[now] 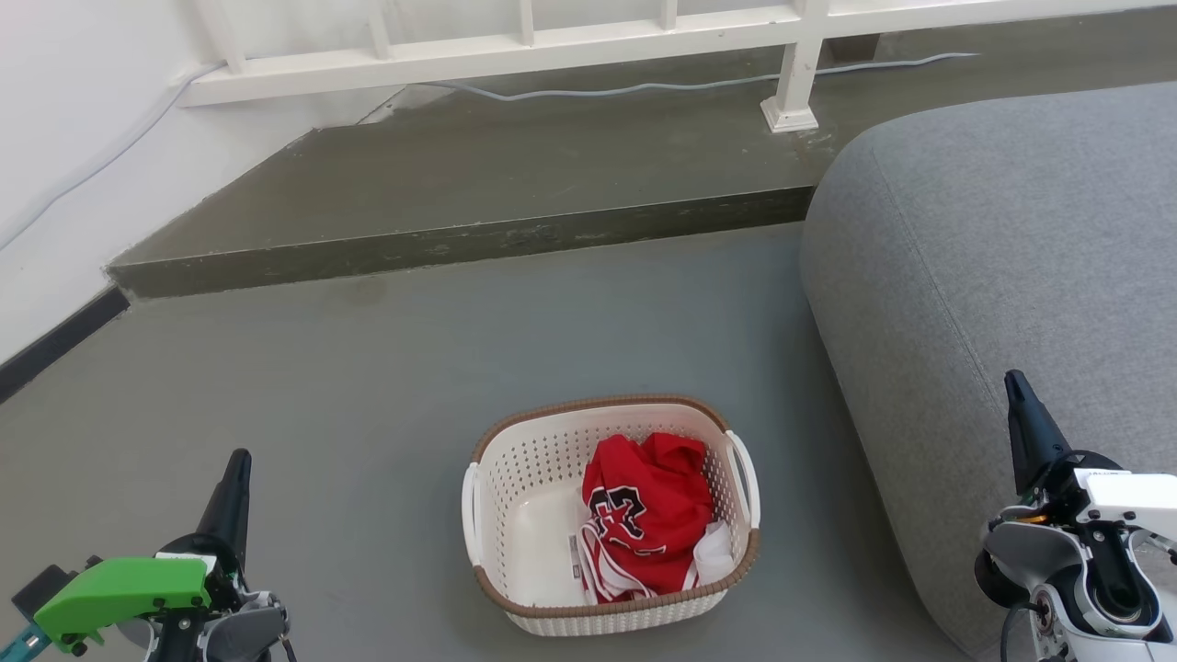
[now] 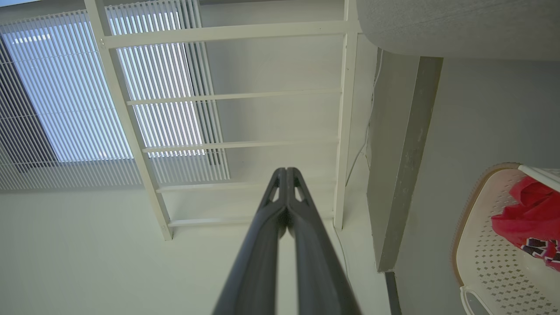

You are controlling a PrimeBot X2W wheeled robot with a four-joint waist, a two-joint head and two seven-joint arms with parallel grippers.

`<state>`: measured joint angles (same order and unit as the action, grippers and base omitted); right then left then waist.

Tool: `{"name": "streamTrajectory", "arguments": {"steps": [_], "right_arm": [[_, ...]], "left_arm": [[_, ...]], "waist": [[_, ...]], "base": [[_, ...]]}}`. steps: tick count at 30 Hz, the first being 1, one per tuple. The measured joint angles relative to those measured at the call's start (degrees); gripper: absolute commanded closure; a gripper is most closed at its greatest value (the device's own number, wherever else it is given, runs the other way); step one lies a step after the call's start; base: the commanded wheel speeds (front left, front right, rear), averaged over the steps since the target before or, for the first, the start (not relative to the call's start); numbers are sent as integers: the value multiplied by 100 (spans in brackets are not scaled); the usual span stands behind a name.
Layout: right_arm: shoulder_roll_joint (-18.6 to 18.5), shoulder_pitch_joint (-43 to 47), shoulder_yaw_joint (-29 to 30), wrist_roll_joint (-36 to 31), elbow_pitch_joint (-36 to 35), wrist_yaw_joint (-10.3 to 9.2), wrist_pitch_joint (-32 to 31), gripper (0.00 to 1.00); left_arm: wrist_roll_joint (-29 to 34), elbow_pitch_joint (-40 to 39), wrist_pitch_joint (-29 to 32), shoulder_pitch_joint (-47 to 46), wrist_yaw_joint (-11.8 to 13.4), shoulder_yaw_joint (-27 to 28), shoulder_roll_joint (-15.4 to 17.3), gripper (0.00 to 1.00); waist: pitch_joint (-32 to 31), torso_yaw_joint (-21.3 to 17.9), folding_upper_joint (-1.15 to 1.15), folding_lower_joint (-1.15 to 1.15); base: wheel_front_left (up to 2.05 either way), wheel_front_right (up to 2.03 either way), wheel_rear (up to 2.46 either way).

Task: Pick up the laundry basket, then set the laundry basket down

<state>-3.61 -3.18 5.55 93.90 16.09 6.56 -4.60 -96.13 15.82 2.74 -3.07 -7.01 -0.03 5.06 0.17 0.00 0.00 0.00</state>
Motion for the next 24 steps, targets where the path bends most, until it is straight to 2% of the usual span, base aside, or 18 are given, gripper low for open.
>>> {"name": "streamTrajectory", "arguments": {"steps": [24], "right_arm": [[2,0,8,-1,-2,0,0,100]], "left_arm": [[10,-7,8,0,0,13,-11,100]], "waist": [[0,0,0,0]], "base": [[0,0,0]]}}
